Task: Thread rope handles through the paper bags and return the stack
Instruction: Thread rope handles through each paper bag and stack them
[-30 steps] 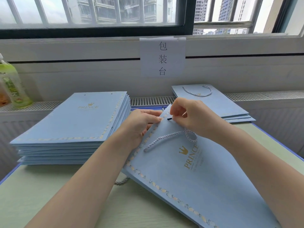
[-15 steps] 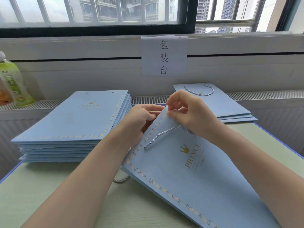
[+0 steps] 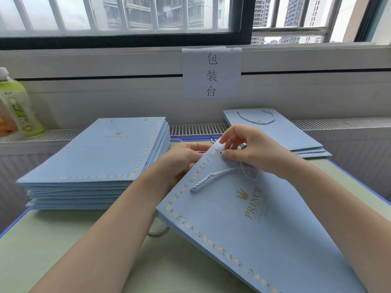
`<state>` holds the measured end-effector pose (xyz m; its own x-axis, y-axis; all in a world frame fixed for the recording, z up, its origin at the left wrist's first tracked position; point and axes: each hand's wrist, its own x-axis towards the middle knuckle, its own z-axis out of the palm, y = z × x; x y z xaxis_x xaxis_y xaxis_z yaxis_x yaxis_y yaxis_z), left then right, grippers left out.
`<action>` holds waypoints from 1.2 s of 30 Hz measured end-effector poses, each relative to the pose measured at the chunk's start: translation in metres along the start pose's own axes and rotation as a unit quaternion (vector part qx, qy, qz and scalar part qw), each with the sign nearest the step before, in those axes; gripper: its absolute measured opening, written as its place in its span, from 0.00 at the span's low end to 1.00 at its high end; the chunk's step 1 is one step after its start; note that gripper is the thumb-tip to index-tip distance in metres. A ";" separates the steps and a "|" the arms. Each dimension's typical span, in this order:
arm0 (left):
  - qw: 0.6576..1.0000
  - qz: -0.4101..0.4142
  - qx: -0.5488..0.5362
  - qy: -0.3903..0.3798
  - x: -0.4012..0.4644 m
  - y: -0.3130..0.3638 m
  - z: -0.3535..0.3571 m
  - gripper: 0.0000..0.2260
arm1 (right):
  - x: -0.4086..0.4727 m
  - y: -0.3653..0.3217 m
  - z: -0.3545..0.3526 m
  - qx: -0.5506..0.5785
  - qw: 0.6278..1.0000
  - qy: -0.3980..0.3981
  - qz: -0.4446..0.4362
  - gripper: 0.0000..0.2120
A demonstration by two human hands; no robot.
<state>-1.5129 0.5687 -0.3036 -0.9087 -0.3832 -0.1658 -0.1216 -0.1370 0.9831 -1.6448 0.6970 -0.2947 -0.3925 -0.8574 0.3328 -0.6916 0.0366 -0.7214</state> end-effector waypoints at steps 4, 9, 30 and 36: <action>0.999 0.017 0.021 0.019 -0.004 0.000 0.005 0.12 | -0.001 -0.001 -0.002 0.025 1.000 0.000 0.008 0.06; 0.988 0.052 0.111 0.097 0.001 0.000 0.008 0.08 | -0.004 -0.006 -0.004 0.038 0.998 -0.052 0.018 0.07; 0.980 0.052 0.188 0.045 -0.009 0.009 0.011 0.04 | 0.000 -0.011 -0.012 0.431 0.886 0.082 0.149 0.08; 0.958 0.109 0.229 0.136 -0.001 0.009 0.007 0.06 | 0.005 -0.002 -0.025 0.218 0.933 0.225 0.178 0.07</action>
<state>-1.5160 0.5744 -0.2941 -0.8027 -0.5887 0.0947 -0.1595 0.3651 0.9172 -1.6603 0.7057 -0.2768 -0.8324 -0.5256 0.1756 -0.1954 -0.0182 -0.9806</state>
